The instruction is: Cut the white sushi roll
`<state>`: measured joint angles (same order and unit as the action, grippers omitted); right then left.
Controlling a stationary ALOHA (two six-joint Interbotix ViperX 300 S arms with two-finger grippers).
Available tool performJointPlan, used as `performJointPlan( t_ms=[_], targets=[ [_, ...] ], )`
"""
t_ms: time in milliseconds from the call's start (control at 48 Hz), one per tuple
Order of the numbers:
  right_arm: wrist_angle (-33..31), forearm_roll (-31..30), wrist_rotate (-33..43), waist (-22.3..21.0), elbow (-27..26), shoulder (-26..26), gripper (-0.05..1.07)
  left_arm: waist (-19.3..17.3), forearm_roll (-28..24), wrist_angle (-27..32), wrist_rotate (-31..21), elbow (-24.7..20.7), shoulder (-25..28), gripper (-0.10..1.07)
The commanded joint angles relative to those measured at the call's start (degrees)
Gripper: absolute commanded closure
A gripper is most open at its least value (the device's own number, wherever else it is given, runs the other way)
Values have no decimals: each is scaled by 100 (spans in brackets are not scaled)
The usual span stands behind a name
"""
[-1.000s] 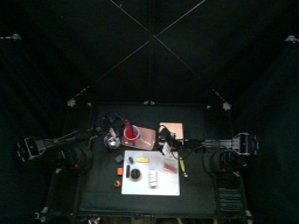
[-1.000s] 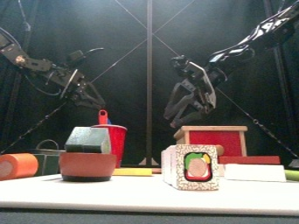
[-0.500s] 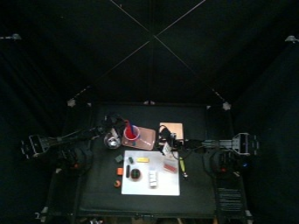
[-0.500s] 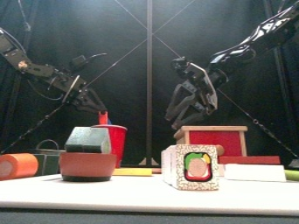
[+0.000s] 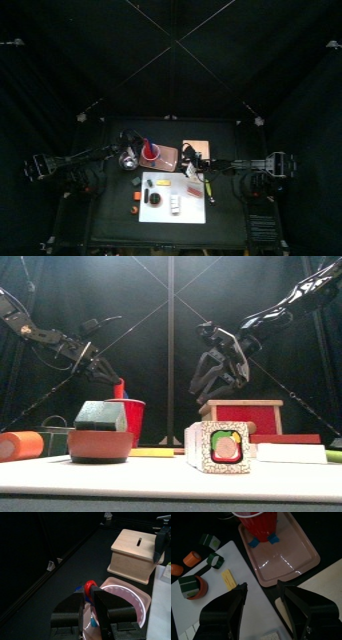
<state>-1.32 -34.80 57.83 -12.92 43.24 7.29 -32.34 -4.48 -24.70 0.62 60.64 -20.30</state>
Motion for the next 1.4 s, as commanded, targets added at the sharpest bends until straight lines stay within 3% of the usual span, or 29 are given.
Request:
performJointPlan(
  t_ms=[0, 354, 812, 1146, 1375],
  targets=[
    [35, 18, 9, -9, -79, 167, 17, 62, -44, -53, 9, -105, 9, 41],
    [53, -9, -62, -9, -141, 167, 17, 70, -44, -53, 0, -88, -193, 58],
    [79, -475, -70, 0, -457, 290, 17, 158, -35, -53, 0, -26, -1230, 58],
    [360, -1107, -70, -44, -809, 501, 17, 510, -26, -53, -35, 70, -2074, 58],
    [545, -1362, -70, -132, -1143, 510, 17, 835, 18, -97, -53, 70, -2206, 58]
  ],
)
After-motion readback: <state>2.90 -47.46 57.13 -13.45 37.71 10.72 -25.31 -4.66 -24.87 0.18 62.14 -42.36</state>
